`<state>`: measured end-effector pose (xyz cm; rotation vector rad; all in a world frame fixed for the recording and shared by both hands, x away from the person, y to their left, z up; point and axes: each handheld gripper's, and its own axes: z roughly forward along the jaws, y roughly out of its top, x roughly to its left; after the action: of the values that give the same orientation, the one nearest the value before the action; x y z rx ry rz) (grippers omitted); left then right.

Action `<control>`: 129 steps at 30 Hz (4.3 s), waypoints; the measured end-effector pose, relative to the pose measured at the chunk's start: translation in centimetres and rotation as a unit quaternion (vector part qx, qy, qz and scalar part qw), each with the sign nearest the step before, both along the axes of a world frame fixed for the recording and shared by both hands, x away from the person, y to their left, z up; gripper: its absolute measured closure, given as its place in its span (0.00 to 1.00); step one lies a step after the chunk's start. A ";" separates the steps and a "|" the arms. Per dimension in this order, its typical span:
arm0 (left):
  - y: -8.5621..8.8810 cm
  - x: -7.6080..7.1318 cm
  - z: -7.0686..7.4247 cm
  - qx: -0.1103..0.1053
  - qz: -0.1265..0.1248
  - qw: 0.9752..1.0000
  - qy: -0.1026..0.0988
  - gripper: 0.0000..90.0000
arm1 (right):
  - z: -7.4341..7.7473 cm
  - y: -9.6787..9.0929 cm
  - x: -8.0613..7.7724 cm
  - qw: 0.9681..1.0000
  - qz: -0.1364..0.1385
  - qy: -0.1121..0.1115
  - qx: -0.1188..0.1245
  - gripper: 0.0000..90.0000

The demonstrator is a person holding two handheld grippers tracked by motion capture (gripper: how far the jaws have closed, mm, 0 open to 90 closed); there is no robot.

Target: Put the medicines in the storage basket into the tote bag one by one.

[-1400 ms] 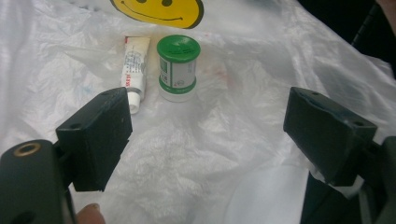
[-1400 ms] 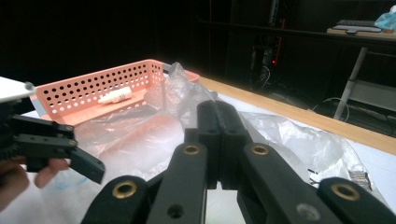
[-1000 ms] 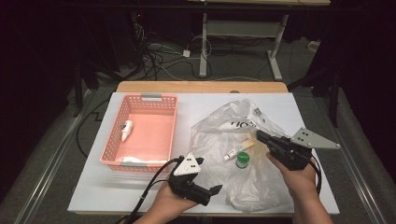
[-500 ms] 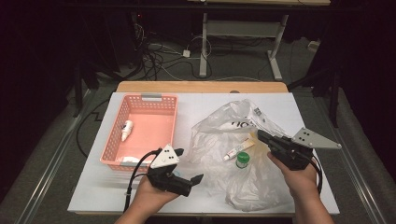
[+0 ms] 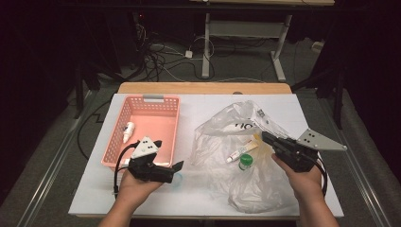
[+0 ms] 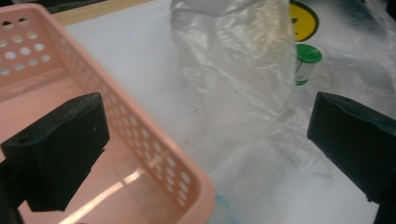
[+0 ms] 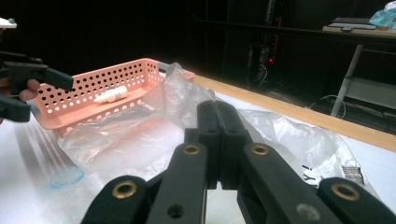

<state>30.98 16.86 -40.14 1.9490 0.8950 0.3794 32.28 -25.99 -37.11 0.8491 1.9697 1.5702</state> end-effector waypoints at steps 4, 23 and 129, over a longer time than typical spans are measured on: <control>1.7 0.5 0.0 0.000 0.026 1.000 0.002 0.00 | -0.1 0.1 0.0 1.000 0.001 0.002 -0.002 1.00; 7.5 2.0 -1.0 0.013 0.111 0.994 0.022 0.00 | -0.1 0.0 0.0 1.000 0.003 0.002 -0.002 1.00; 6.4 15.6 -1.7 0.108 0.165 0.958 0.206 0.98 | -0.5 0.4 0.2 1.000 0.007 0.009 -0.006 1.00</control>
<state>46.57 23.28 -41.81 2.1195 1.5158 0.2713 32.44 -25.62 -37.61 0.8498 1.9986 1.5629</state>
